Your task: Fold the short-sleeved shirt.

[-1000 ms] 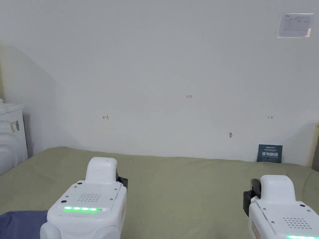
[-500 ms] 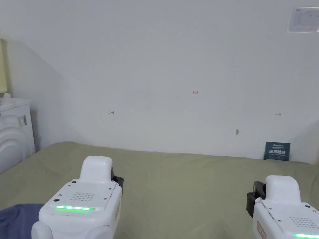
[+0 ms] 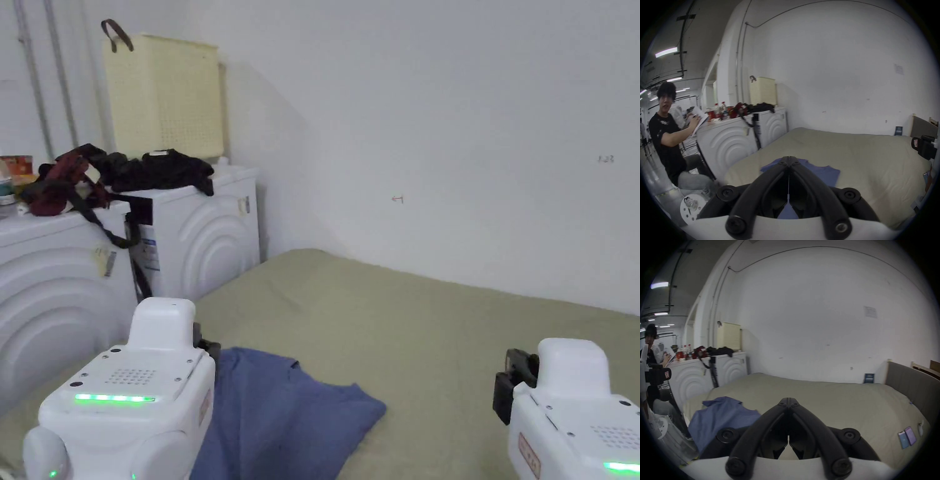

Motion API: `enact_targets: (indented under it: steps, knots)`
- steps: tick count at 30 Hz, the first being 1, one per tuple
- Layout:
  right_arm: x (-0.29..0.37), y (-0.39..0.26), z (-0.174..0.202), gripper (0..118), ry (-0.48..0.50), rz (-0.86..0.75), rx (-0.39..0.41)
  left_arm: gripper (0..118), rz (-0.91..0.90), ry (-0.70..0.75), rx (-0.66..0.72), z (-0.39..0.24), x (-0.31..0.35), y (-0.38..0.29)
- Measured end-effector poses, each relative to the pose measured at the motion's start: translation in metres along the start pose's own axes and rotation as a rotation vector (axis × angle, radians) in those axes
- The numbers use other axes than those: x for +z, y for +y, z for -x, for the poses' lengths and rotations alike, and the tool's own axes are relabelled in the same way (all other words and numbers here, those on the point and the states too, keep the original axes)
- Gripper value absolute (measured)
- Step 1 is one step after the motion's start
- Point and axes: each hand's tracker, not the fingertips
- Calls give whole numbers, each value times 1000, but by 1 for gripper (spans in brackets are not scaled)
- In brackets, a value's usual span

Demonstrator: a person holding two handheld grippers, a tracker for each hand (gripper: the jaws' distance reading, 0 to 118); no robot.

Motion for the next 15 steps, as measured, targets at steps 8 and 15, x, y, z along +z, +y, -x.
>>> enact_targets:
  steps: [8, 15]
  knots:
    - [-21, -5, 31, 1, 93, 20, 6, 0, 36, 82, -3, 33, -5, -9]
    - [-33, -10, 31, 1, 101, 46, 14, 0, 87, 56, 24, 38, -35, -16]
